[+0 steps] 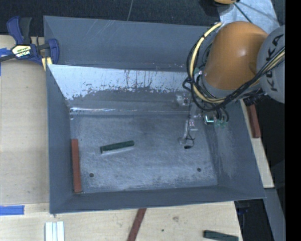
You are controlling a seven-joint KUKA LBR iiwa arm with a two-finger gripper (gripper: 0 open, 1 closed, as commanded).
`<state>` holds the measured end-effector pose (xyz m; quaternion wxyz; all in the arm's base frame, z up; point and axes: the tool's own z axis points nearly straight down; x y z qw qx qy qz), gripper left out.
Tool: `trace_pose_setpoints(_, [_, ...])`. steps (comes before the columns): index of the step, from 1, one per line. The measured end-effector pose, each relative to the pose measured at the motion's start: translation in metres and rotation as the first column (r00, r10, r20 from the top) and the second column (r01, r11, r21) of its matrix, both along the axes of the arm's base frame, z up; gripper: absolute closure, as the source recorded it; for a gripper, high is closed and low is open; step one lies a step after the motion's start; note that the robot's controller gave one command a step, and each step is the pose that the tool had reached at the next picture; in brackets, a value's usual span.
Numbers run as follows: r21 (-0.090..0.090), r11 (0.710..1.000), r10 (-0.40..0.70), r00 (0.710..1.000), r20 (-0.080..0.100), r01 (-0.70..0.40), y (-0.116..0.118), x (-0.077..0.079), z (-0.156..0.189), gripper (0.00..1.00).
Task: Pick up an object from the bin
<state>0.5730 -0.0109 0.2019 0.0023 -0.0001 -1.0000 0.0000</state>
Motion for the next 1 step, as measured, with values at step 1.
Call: trace_pose_setpoints(1, [0.0,1.0,0.0,1.0,0.008,0.0,-0.0001,0.0016,0.0046,0.0])
